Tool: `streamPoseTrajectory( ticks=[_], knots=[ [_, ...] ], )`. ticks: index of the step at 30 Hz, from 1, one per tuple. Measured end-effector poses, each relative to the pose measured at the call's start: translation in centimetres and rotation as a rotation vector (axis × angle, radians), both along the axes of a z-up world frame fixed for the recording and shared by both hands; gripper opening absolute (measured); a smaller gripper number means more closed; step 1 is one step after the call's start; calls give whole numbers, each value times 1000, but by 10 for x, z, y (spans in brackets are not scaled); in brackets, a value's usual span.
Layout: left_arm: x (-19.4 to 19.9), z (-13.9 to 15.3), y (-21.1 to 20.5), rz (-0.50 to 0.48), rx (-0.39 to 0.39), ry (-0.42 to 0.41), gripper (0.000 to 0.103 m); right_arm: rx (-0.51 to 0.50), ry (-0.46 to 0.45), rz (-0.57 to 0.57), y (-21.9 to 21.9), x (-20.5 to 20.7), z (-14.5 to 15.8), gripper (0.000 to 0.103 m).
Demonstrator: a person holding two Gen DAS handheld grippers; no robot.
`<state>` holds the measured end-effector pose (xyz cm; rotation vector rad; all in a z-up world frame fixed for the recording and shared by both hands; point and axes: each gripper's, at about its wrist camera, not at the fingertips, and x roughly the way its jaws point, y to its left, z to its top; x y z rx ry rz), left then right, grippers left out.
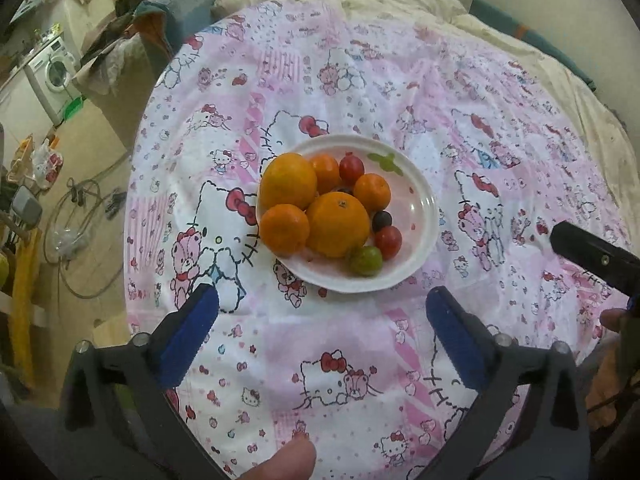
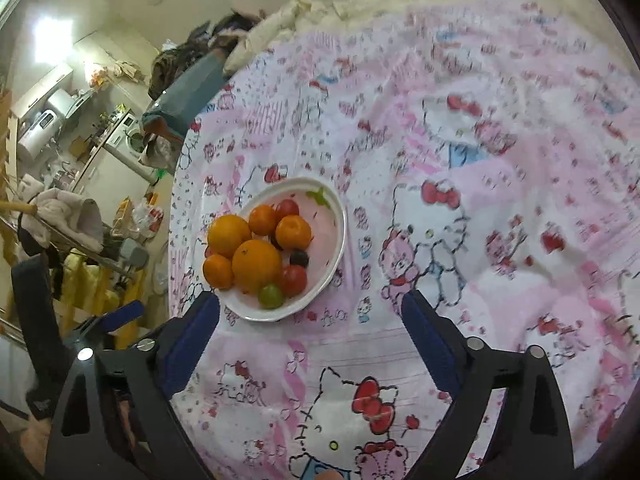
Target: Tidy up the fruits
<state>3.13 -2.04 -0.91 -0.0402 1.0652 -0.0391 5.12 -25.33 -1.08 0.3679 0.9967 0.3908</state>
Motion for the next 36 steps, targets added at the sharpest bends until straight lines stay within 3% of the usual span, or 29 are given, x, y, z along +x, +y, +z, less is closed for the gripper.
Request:
streamPoseTrajectory(
  ticks=[4, 7, 11, 14, 19, 26, 36],
  knots=[
    [-14, 9, 7, 21, 16, -76, 102, -42, -124, -16, 5, -17, 13, 103],
    [-24, 15, 12, 44, 24, -159, 103, -47, -157, -24, 9, -26, 14, 103],
    [-26, 15, 17, 74, 28, -195, 103, -91, -206, -53, 14, -35, 9, 103],
    [-25, 14, 16, 99, 88, -226, 103, -147, -234, -43, 23, -33, 7, 103],
    [-20, 11, 20, 117, 55, -235, 103, -177, -263, -29, 32, -27, 8, 103],
    [-22, 9, 13, 94, 94, -242, 103, -235, -280, -2, 44, -26, 4, 103],
    [-27, 12, 20, 104, 86, -252, 103, -253, -302, -7, 47, -27, 6, 103]
  ],
)
